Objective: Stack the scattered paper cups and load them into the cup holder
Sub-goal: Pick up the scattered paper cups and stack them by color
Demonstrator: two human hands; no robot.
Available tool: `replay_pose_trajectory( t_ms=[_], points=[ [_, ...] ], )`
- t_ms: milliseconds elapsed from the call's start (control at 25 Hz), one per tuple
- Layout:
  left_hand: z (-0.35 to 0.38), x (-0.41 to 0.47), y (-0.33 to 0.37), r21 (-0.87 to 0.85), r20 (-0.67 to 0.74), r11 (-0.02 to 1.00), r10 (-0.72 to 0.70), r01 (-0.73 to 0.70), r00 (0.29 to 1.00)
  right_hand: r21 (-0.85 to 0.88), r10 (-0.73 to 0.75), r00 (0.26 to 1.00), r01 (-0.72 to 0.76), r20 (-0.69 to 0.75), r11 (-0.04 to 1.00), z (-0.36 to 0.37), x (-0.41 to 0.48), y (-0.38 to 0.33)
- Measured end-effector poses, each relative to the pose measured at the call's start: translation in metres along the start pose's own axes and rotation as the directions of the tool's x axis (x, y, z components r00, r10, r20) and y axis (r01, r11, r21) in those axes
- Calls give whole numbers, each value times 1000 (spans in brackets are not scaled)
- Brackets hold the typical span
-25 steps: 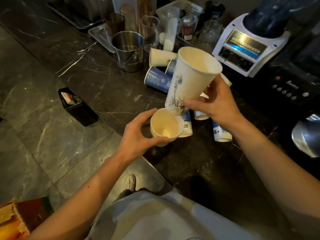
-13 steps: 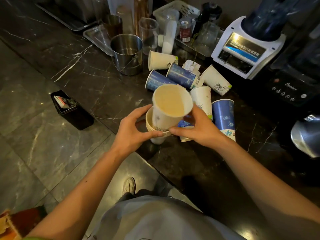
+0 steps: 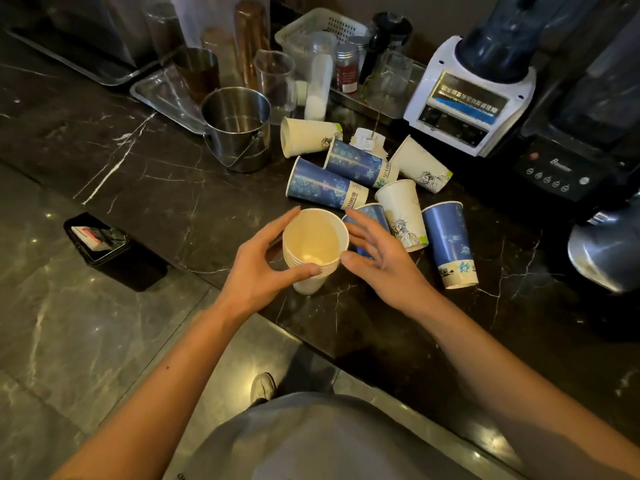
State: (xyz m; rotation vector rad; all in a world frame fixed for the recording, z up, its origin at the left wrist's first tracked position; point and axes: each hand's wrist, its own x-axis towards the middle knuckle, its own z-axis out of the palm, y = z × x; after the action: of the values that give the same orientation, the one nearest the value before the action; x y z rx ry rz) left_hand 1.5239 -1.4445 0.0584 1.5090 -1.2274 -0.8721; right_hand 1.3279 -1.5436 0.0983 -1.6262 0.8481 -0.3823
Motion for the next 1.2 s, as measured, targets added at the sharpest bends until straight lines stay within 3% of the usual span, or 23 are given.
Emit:
replay_pose_trajectory(
  t_ms=[120,280,360,440,520,600,800,960,1080,1200],
  points=[
    [-16,21,-4,22,44,1000,17,-18,999,-31,11,1000,-11,-10,999,5,10,-9],
    [-34,49,-7,-12,75,1000,8,-7,997,-108,18,960,-50,-278,993,-17,52,-13],
    [-42,58,-8,-6,85,1000,9,-9,996,-238,41,887,-167,-460,957,-43,81,-2],
    [-47,59,-11,27,102,999,23,-26,994,-399,107,834,-367,-542,840,-71,104,17],
    [-45,55,-12,33,125,999,32,-37,992,-506,187,807,-512,-560,694,-97,116,41],
    [-44,51,-12,31,105,999,41,-44,994,-584,254,822,-547,-509,600,-107,125,56],
    [-43,47,1,16,2,998,60,-60,998,-647,252,834,-543,-491,536,-109,134,70],
    [-38,44,2,44,-11,999,22,-21,1000,-645,156,850,-489,-503,588,-107,124,52],
    [-36,42,2,40,-27,999,9,-8,1000,-596,-26,834,-372,-551,712,-103,105,14],
    [-35,42,1,38,-27,999,12,-11,1000,-412,-207,812,-44,-546,910,-95,74,-34]
  ],
)
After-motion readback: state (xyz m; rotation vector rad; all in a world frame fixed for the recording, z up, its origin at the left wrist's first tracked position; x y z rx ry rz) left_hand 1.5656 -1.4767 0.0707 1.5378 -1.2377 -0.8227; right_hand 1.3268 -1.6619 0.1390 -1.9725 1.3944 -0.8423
